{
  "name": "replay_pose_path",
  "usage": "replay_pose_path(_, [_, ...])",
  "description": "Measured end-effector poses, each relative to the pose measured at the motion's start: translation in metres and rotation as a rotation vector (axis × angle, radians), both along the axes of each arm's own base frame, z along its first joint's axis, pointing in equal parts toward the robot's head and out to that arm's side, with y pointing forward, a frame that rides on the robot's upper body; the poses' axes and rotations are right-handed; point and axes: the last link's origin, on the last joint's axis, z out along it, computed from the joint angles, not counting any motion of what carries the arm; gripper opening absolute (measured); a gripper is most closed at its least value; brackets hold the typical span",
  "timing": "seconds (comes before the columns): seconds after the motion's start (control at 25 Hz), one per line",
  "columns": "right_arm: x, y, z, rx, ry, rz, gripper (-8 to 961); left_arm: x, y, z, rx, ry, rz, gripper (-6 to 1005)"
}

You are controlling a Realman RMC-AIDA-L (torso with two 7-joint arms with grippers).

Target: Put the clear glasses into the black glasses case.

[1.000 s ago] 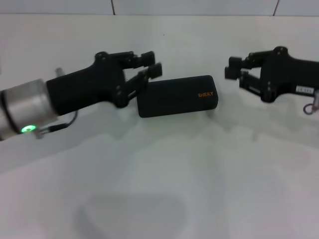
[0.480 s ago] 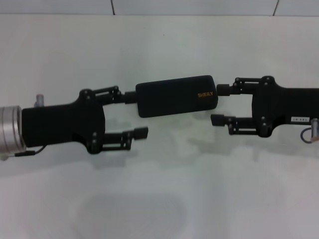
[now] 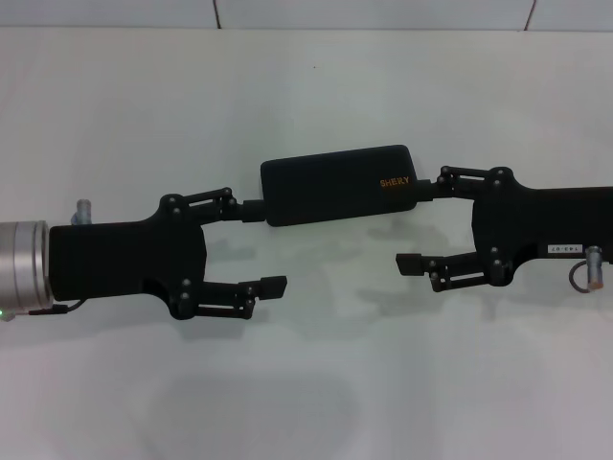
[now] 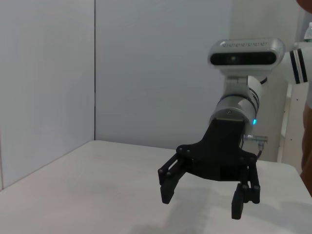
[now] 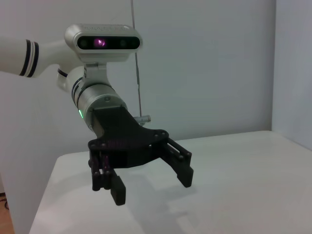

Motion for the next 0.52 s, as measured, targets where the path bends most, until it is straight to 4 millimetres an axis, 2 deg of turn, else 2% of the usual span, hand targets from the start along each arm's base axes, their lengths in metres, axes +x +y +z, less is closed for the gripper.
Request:
replay_pose_path(0.08, [0.0000,0.0000,0.0000,0.000,0.000,0.000,861,0.0000,-0.0001,-0.0005,-0.002,0.003,-0.001,876])
replay_pose_path(0.52, [0.0011,-0.0007,-0.0016,0.008,0.000,0.016,861,-0.0006,-0.0008,-0.0017,-0.006,0.001,0.003,876])
